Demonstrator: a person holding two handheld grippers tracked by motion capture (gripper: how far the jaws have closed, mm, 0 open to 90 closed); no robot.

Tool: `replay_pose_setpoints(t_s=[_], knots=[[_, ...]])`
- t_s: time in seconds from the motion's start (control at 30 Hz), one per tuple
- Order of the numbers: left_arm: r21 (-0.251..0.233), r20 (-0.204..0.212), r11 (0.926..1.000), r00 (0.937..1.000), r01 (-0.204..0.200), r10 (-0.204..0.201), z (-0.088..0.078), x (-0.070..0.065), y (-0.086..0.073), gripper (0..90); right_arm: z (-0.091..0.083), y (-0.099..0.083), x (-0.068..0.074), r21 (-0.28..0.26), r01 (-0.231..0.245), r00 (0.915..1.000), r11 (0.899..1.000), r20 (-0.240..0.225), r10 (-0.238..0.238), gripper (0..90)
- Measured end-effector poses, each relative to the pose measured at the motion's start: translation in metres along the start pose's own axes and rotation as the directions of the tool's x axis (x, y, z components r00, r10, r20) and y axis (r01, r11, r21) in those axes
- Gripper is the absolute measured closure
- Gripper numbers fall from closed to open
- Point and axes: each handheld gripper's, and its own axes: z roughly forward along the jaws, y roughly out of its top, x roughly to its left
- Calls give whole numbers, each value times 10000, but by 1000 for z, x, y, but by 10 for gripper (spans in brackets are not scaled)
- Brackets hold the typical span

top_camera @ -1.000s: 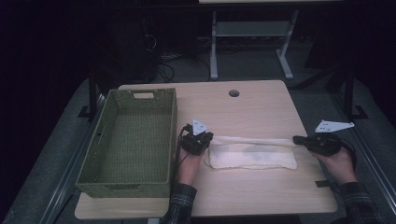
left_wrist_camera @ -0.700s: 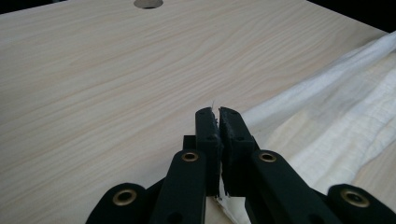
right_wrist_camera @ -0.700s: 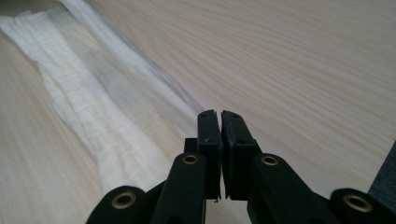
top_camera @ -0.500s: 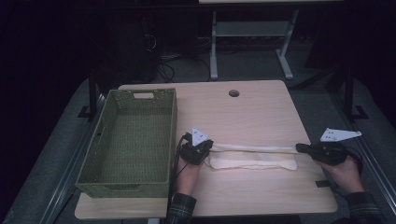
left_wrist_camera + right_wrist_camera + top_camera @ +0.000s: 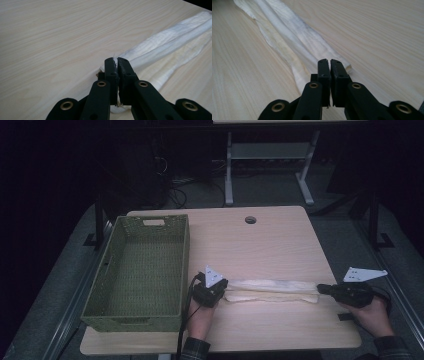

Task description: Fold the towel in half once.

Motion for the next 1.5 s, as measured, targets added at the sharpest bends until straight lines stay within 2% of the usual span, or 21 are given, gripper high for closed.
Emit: replay_pose_setpoints(t_s=[0.2,0.33,0.43,0.5,0.53,0.6,0.7,0.77,0.8,0.87,0.97,1.03,1.2,1.27,1.33,1.5], knots=[[347,-7,9994,10000,26,-26,1,-2,-9,865,1,-5,4,259,-61,9998,9996,-194,66,861],[383,51,9992,10000,69,-71,-1,-5,-11,850,3,-7,5,351,-76,9993,9994,-352,88,831],[193,303,9993,9990,311,-316,-6,-6,-8,780,-5,-7,4,70,-230,9981,9997,-563,234,739],[80,454,9993,9983,370,-374,-9,-7,-4,758,-6,-7,4,12,-281,9979,9996,-576,282,720],[34,497,9994,9981,349,-350,-10,-8,-1,708,-11,-5,4,-154,-390,9979,9991,-529,382,708],[66,600,9997,9979,244,-247,-11,-8,4,689,-12,-4,5,-230,-402,9977,9989,-554,389,710],[131,889,9997,9958,190,-201,-7,-8,8,603,-13,-1,9,-309,-279,9982,9991,-545,262,806],[376,1283,9993,9917,58,-106,-2,-7,11,535,-10,0,12,-138,-170,9982,9998,-572,162,863],[473,1366,9988,9904,139,-203,0,-7,12,513,-7,0,13,-95,-130,9981,9999,-606,124,883],[615,1589,9981,9873,-57,-42,3,-4,14,479,-2,1,16,88,-218,9971,9997,-733,224,896],[827,1959,9966,9805,-22,-141,8,0,18,412,7,2,23,381,-221,9957,9990,-892,254,897],[853,2113,9963,9773,-35,-146,10,2,21,408,8,3,24,391,-211,9951,9990,-954,247,898],[1196,2544,9906,9665,-662,338,16,1,31,344,18,2,29,712,-229,9948,9972,-977,298,898],[1323,2654,9863,9623,-983,603,18,0,34,336,20,2,30,770,-247,9948,9967,-965,321,899],[1270,2766,9858,9584,-1097,710,20,0,35,322,23,0,32,958,-245,9947,9951,-975,339,899],[1227,2759,9834,9564,-1338,957,21,-2,35,298,31,-2,30,1262,-329,9955,9915,-838,437,899]])
